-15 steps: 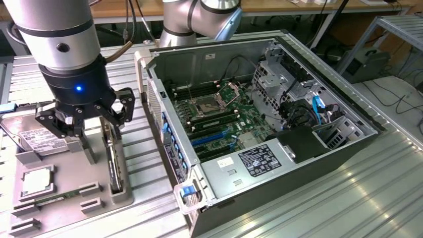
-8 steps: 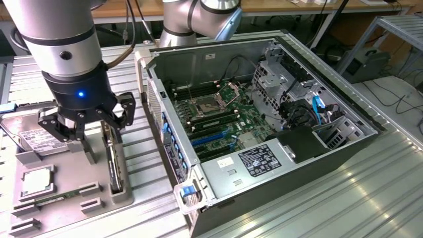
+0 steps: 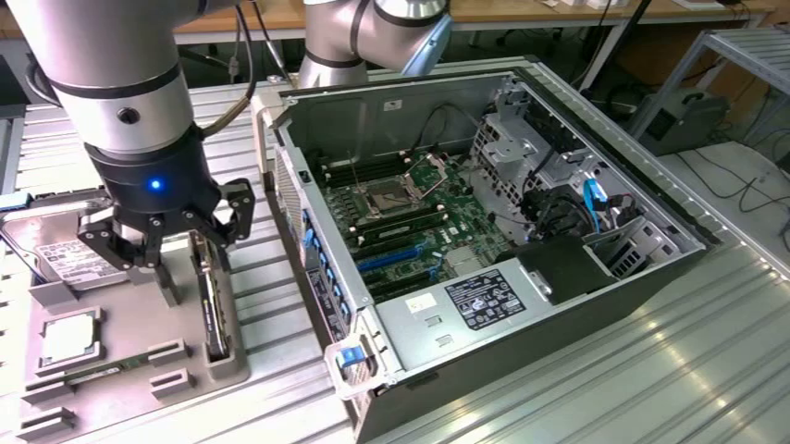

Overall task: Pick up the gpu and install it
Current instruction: 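Pick up the gpu and move the gpu toward the slot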

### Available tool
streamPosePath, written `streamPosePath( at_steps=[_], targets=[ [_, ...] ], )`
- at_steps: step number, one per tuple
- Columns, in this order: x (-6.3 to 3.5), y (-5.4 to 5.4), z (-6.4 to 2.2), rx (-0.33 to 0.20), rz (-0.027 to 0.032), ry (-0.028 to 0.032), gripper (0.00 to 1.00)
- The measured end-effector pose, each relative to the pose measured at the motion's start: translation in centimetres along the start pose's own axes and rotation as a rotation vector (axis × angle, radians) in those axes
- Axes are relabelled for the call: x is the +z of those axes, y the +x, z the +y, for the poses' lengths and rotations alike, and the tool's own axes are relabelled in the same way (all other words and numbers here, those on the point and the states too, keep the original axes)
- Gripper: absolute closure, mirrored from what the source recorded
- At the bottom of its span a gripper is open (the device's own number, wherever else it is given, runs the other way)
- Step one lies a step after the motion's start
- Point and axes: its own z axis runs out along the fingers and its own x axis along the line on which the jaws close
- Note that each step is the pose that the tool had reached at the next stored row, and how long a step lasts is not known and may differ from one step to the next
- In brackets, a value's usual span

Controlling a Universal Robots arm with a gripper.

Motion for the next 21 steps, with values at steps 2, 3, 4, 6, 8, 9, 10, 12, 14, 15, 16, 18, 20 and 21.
streamPosePath(
  at_steps=[2,3,4,6,8,9,10,12,14,15,16,18,20,21],
  targets=[
    [0.21,0.0,0.03,0.0,-0.0015,0.0001,0.38],
    [0.33,0.0,0.05,0.0,-0.0018,0.0001,0.38],
    [0.45,0.0,0.07,0.0,-0.0018,0.0001,0.38],
    [0.75,0.0,0.11,0.0,-0.0019,0.0001,0.38],
    [1.1,0.0,0.2,0.0,-0.0017,0.0009,0.38],
    [1.27,0.0,0.22,0.0,-0.0018,0.001,0.38],
    [1.43,0.0,0.23,-0.001,-0.0019,0.001,0.38],
    [1.66,0.0,0.25,-0.001,-0.0019,0.001,0.38],
    [1.9,0.0,0.27,-0.001,-0.0018,0.001,0.38],
    [2.05,0.0,0.28,-0.001,-0.0019,0.001,0.38],
    [2.21,0.0,0.29,-0.001,-0.002,0.001,0.38],
    [2.58,0.0,0.32,-0.001,-0.0019,0.001,0.38],
    [2.95,0.0,0.35,-0.001,-0.0019,0.001,0.38],
    [3.09,0.0,0.36,0.0,-0.0019,0.0009,0.38]
  ],
)
